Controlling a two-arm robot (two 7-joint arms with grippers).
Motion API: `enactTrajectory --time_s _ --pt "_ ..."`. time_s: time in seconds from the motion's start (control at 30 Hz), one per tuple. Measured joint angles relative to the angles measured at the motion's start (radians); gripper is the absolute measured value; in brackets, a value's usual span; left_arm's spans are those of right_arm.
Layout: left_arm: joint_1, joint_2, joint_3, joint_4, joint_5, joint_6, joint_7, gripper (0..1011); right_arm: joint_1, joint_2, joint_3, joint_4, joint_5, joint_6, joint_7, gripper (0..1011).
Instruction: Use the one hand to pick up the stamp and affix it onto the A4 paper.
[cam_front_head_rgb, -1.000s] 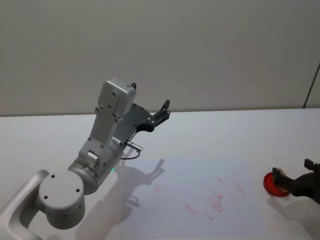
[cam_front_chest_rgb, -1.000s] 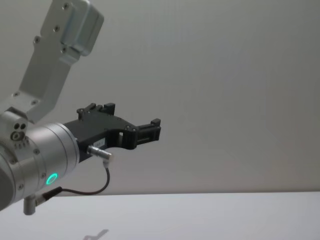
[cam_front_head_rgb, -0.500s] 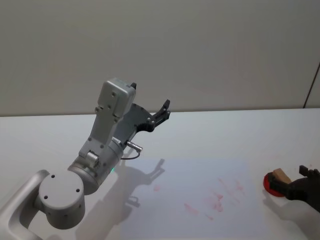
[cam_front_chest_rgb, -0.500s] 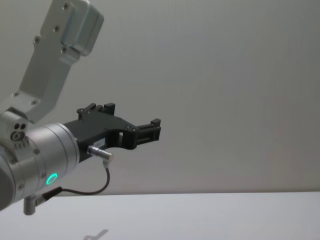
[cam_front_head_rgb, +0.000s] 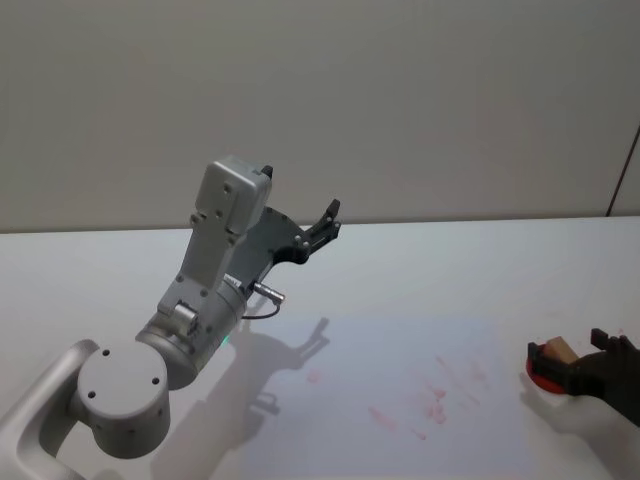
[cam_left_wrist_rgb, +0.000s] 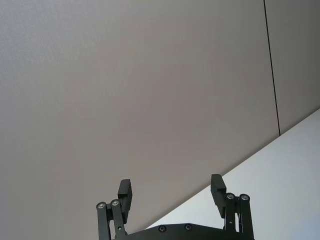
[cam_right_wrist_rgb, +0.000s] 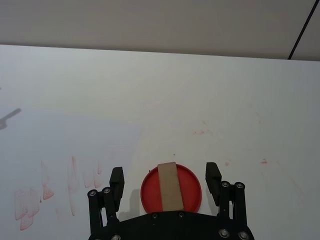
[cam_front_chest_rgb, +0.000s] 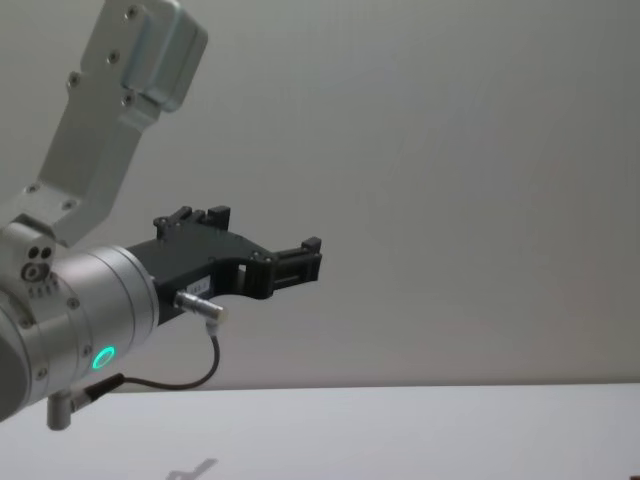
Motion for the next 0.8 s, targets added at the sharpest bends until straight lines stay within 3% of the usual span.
enactTrajectory --time_s 0.8 --pt "0.000 0.000 0.000 0.000 0.000 0.000 0.000 1001 0.031 -0.019 -0.012 0.033 -0.043 0.024 0.015 1001"
